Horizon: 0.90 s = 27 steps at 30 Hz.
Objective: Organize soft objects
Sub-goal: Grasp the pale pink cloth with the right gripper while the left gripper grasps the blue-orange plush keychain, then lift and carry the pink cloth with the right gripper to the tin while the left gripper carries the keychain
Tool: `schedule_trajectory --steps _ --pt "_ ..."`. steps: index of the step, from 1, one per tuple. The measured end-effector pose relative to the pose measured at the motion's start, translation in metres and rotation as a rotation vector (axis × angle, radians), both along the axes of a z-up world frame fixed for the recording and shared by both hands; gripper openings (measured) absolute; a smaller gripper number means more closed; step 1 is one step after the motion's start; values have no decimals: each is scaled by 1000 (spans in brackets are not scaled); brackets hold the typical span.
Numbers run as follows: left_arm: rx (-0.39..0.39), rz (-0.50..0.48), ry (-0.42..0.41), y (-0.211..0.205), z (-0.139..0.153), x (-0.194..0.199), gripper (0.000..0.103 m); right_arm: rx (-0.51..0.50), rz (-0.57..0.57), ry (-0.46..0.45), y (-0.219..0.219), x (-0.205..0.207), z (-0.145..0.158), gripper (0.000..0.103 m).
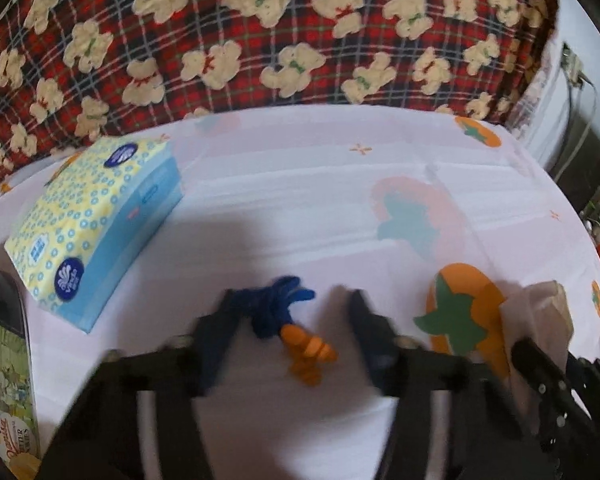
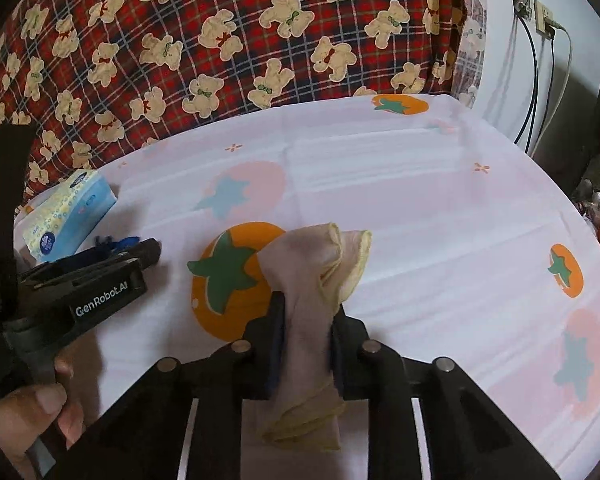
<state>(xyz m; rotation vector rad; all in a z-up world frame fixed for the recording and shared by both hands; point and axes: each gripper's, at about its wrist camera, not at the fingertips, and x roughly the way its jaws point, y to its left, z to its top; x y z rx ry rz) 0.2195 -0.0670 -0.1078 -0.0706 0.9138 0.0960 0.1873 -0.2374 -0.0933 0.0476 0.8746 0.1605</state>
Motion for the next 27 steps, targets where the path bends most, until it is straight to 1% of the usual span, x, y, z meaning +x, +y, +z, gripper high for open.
schedule_trajectory --steps 1,4,6,9,11,13,20,23,27 --pt "-1 -12 -6 -1 1 -1 17 3 0 -1 0 0 0 20" --pt "-8 -45 -9 -5 3 -2 10 12 2 -4 -1 -1 0 18" --pt "-11 -53 -10 -5 4 -3 9 20 6 -9 -2 -1 1 17" --pt "-49 -54 -18 0 6 -8 9 31 12 -24 -2 -3 3 16" --pt "-85 -56 -37 4 8 -14 9 35 18 -47 -2 -6 6 16" --pt "-95 -59 -62 4 12 -22 9 36 26 -75 -1 -11 10 16" --pt "-60 -92 -155 -5 26 -53 9 14 17 -209 2 -30 27 16" --pt "-37 -95 -200 -6 32 -66 9 46 23 -230 1 -32 30 16" --pt "-4 -82 -247 -2 38 -79 9 84 22 -224 3 -29 29 16"
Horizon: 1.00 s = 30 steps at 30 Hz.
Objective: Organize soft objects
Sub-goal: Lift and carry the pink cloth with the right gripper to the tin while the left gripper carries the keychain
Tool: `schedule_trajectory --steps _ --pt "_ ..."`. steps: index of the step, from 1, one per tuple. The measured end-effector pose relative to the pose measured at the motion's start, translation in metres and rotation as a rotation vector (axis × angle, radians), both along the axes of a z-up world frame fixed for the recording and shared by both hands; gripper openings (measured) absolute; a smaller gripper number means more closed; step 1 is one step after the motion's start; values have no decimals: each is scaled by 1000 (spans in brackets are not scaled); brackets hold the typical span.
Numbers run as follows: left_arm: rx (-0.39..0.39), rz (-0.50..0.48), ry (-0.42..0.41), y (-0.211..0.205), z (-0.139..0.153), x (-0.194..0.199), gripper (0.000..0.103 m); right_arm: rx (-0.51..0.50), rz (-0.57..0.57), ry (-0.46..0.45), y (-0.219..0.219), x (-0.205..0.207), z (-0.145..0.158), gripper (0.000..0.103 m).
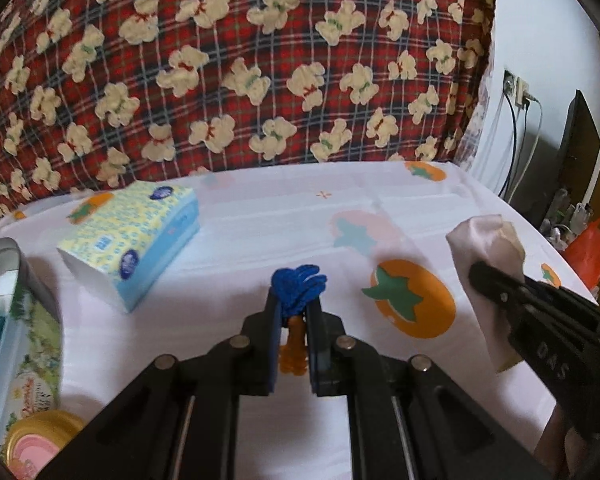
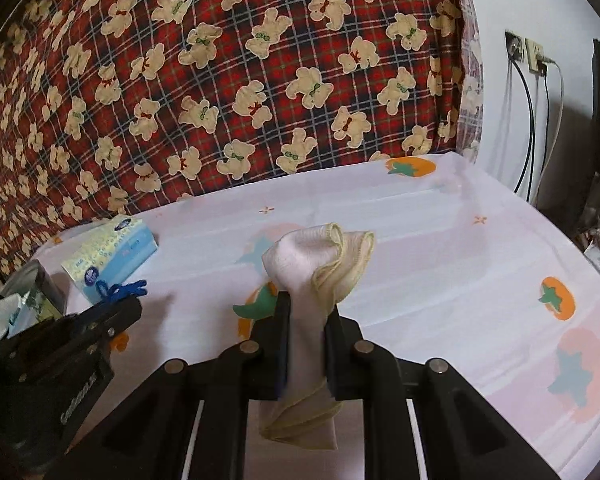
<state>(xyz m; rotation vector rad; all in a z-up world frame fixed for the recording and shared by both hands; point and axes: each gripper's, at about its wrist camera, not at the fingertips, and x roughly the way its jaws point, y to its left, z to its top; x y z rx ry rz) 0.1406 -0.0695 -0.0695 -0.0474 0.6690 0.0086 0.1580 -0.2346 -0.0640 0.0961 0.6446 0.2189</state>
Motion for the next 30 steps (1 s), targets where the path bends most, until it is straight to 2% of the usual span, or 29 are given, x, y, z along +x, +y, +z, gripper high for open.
schedule_trajectory --steps 5,13,19,30 --pt "5 11 -34 5 4 -10 9 49 -2 -15 6 -1 0 16" --pt "-36 34 -55 20 6 -18 9 62 17 -68 31 -9 5 16" --pt "-28 47 -93 22 9 -28 9 75 20 -96 42 -14 7 16" --pt "-49 82 -127 33 12 -38 9 53 41 -153 58 -25 12 16"
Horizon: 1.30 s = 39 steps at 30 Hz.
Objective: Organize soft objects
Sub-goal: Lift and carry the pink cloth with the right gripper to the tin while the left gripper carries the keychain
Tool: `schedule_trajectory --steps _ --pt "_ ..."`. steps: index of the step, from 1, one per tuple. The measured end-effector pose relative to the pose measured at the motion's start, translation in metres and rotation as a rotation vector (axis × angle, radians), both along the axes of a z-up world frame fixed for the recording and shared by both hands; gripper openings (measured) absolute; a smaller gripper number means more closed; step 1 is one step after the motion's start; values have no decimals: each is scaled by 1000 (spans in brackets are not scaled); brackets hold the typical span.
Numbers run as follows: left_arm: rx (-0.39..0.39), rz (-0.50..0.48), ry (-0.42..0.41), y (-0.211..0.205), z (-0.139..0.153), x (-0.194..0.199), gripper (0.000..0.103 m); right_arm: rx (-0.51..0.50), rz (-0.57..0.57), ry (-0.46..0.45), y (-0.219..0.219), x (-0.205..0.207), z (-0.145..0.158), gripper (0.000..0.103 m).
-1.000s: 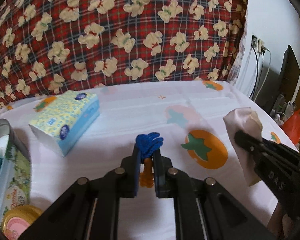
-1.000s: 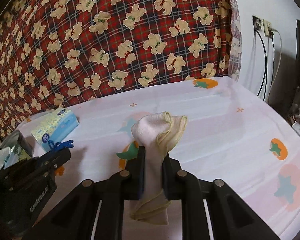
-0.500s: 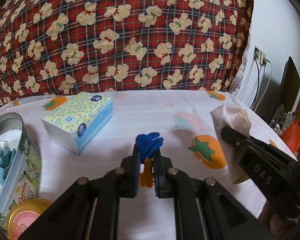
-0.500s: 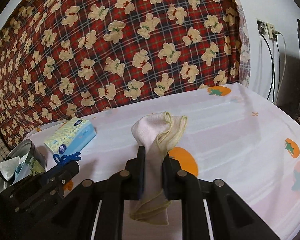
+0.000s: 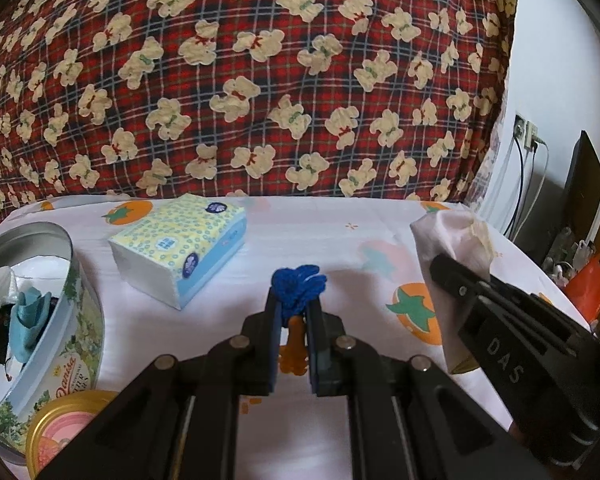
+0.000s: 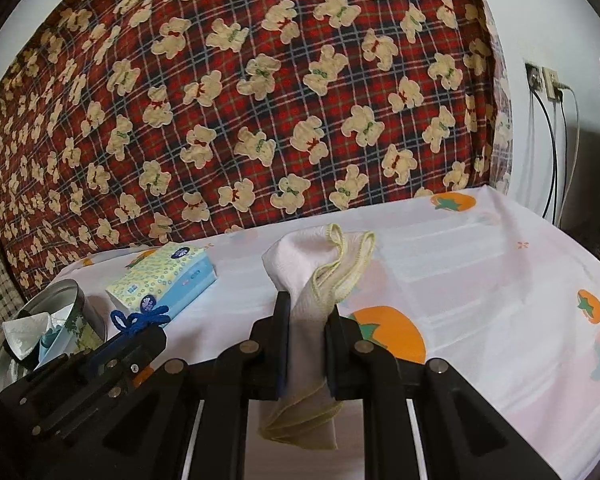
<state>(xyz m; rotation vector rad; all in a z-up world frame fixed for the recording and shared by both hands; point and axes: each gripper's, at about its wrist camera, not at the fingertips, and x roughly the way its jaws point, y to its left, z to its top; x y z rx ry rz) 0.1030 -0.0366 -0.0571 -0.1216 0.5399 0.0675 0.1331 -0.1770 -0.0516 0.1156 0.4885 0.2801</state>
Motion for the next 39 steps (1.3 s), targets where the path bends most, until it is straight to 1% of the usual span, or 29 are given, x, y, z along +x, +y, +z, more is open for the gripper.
schedule_trajectory --steps 8,13,19,26,39 --pt "-2 28 -30 7 3 -10 9 -5 19 -63 4 -12 4 16" --pt "12 28 -44 7 4 -14 9 5 15 -77 4 -16 6 16" --pt "3 35 -51 13 5 -18 9 -1 26 -96 7 -20 7 16" --pt "4 41 -66 17 6 -24 9 -4 74 -126 16 -28 9 16" --pt "-7 68 -70 28 6 -31 9 -9 84 -133 22 -31 9 16"
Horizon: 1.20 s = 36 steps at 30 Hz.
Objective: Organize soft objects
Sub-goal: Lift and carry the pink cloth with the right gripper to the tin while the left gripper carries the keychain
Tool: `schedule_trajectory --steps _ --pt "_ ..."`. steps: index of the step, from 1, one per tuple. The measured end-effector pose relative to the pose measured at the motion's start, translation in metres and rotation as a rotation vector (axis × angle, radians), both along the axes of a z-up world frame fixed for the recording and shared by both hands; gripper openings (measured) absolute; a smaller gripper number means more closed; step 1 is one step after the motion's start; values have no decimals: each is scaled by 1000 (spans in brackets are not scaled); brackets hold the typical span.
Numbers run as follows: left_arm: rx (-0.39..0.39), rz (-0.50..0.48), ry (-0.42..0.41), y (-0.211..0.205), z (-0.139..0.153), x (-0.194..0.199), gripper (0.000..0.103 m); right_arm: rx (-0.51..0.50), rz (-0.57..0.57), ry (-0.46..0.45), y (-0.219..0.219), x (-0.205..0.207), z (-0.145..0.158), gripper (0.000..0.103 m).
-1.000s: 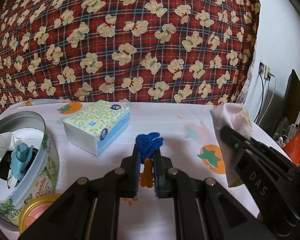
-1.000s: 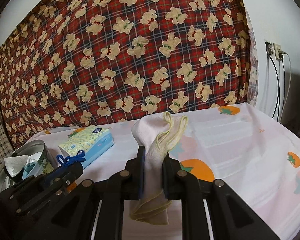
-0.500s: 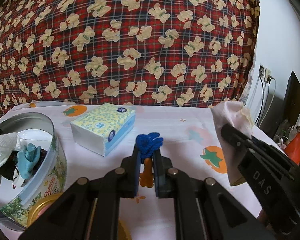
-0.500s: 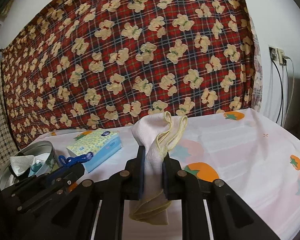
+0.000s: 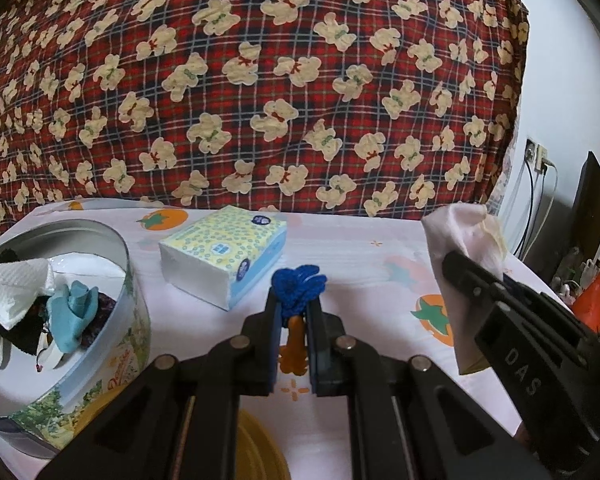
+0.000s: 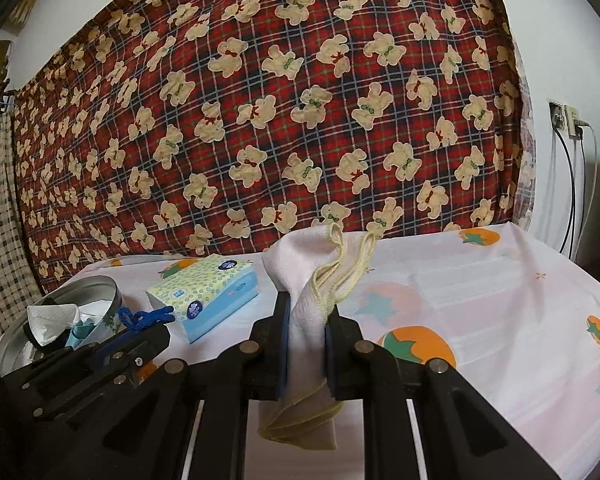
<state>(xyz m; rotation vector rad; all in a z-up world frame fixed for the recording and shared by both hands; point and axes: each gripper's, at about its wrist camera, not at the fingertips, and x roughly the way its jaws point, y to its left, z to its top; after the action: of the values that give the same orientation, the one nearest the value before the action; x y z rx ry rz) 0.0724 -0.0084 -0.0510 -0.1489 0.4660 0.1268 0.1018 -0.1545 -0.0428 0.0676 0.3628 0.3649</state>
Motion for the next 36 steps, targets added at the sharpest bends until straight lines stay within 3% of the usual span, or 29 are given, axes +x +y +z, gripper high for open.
schedule_trajectory --steps 15,26,36 --pt "-27 7 -8 13 0 -7 9 -1 38 -11 17 -7 -1 16" --pt "-66 -18 37 24 0 -10 9 66 92 94 20 11 -8 16" --pt "-110 -27 65 46 7 -15 9 16 111 95 37 13 -7 16"
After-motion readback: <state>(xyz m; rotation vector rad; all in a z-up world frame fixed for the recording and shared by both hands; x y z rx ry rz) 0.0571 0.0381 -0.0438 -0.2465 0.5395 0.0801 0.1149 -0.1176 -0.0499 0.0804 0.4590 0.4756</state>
